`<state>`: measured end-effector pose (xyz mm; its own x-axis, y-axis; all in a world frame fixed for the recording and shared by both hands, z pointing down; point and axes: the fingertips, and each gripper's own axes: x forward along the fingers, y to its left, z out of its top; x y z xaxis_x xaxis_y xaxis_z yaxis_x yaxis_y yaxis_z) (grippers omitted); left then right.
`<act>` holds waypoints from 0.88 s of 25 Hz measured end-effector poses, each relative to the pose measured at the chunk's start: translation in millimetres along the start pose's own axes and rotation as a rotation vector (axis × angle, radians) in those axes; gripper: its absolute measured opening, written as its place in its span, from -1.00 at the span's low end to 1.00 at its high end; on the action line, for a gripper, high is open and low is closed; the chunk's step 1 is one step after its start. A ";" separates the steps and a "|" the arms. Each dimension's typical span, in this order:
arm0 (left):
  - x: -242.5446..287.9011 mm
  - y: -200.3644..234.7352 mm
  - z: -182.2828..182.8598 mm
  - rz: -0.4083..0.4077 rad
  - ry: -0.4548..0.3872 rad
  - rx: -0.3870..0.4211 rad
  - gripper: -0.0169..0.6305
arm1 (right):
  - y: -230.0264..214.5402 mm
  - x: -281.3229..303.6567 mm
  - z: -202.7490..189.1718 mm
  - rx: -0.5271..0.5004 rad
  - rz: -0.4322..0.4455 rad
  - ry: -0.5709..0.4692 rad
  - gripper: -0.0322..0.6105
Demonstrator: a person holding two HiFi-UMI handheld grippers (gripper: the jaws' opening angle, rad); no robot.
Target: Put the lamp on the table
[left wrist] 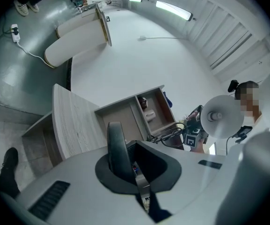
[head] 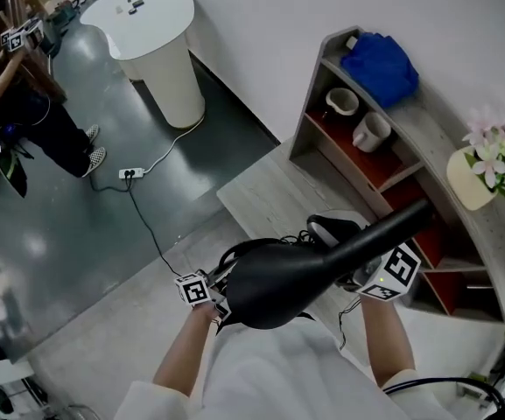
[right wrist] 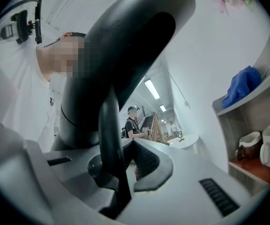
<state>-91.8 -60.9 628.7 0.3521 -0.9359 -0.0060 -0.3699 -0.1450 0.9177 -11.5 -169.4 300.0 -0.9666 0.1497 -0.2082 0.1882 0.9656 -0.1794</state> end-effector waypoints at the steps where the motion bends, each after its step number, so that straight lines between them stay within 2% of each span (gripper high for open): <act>1: 1.4 6.6 5.5 0.005 -0.001 0.002 -0.92 | -6.2 5.9 -3.8 0.005 0.004 0.006 -0.85; 9: 19.7 63.0 40.1 0.055 -0.017 -0.017 -0.92 | -62.9 43.7 -41.0 0.079 0.047 0.035 -0.85; 12: 29.6 87.3 49.7 0.069 -0.013 0.002 -0.92 | -85.9 50.2 -60.3 0.097 0.049 0.047 -0.85; 18: 51.7 133.2 59.7 0.098 0.046 -0.005 -0.92 | -121.9 60.6 -92.3 0.101 0.035 0.060 -0.85; 22: 70.0 152.5 65.5 0.090 0.124 0.005 -0.92 | -139.0 54.0 -100.8 0.095 -0.031 0.056 -0.85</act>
<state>-179.9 -169.5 742.3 0.4208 -0.8984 0.1254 -0.4088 -0.0644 0.9104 -107.4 -274.2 410.6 -0.9799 0.1338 -0.1480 0.1708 0.9459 -0.2760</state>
